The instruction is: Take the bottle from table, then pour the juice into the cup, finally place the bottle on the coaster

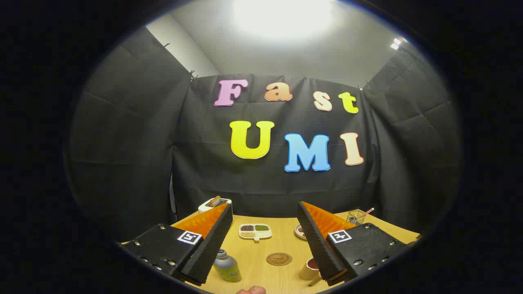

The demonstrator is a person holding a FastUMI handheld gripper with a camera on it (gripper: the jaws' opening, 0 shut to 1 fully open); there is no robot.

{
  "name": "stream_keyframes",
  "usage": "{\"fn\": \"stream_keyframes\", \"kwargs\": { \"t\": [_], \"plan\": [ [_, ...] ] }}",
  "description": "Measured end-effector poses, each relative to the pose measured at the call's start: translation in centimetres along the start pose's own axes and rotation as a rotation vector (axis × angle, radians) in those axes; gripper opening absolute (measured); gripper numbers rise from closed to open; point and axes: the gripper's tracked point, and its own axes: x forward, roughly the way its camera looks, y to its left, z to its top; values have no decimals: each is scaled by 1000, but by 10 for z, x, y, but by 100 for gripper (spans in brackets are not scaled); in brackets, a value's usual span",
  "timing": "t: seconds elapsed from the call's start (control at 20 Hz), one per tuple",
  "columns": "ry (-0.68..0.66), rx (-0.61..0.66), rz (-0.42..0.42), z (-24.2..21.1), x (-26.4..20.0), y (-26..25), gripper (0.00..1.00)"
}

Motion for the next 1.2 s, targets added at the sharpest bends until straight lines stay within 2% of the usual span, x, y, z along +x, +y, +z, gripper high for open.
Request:
{"fn": "stream_keyframes", "kwargs": {
  "t": [0.7,1.0,1.2],
  "plan": [
    [-10,10,-11,0,-2,6,97],
    [-19,7,-17,-7,-1,14,97],
    [15,-8,-14,-28,1,27,97]
  ]
}}
